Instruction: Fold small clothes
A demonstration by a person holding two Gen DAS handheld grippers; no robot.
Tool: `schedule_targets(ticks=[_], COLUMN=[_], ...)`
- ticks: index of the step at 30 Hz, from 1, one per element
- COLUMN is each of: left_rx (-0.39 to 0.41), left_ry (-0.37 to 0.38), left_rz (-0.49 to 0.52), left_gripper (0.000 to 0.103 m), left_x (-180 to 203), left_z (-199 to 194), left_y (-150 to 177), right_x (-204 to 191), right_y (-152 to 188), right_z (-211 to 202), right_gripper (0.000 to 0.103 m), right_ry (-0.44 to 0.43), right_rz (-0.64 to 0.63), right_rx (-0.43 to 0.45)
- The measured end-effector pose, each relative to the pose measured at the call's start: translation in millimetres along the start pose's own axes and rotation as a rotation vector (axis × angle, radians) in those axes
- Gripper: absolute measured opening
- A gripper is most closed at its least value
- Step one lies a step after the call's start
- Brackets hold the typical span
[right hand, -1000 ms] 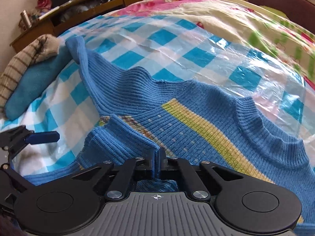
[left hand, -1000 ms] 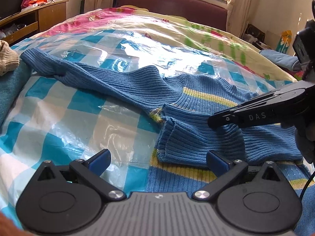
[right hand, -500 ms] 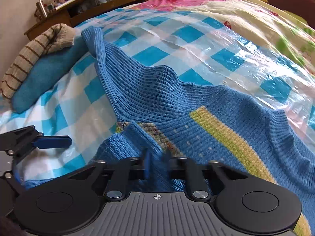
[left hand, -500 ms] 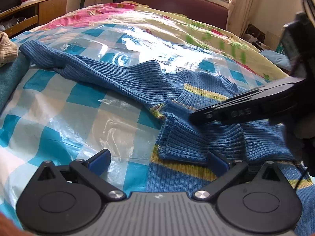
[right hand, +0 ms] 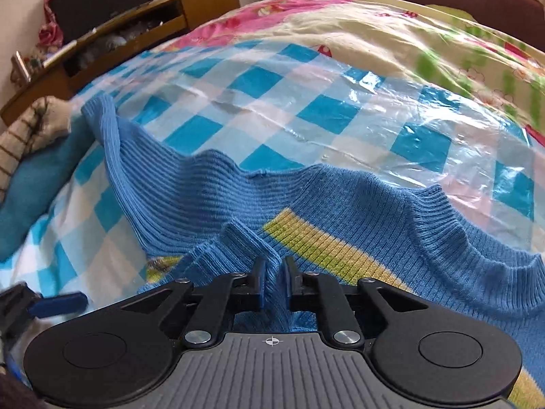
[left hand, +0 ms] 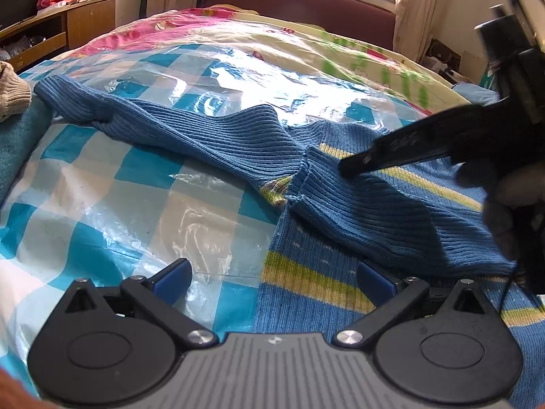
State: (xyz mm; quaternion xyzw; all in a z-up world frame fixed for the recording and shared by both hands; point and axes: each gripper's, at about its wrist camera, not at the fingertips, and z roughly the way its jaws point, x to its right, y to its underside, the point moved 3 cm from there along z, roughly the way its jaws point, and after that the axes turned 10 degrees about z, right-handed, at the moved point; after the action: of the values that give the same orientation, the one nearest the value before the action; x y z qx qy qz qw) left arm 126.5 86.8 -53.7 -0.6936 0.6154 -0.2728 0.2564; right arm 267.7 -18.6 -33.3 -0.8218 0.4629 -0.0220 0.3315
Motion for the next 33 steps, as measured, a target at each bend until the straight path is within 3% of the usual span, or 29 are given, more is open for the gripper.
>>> schedule_targets(ticks=[6, 10, 14, 20, 27, 33], left_rx=[0.002, 0.039, 0.062, 0.044, 0.048, 0.045], left_ry=[0.004, -0.009, -0.033, -0.067, -0.096, -0.111], left_rz=[-0.025, -0.017, 0.028, 0.072, 0.108, 0.124], left_gripper=[0.103, 0.103, 0.103, 0.103, 0.103, 0.103], left_x=[-4, -2, 7, 18, 25, 25], left_z=[-1, -6, 3, 28, 25, 32], left_y=[-1, -11, -30, -49, -61, -67], right_x=[31, 76, 101, 104, 85, 88], right_y=[13, 50, 93, 135, 150, 159], right_z=[-65, -110, -141, -148, -129, -131], right_gripper=[0.014, 0.015, 0.016, 0.025, 0.03, 0.028], right_ry=[0.016, 0.17, 0.308, 0.388, 0.448, 0.472], right_rz=[0.103, 0.185, 0.179, 0.045, -0.214, -0.216], right_rx=[0.103, 0.162, 0.187, 0.168, 0.162, 0.154])
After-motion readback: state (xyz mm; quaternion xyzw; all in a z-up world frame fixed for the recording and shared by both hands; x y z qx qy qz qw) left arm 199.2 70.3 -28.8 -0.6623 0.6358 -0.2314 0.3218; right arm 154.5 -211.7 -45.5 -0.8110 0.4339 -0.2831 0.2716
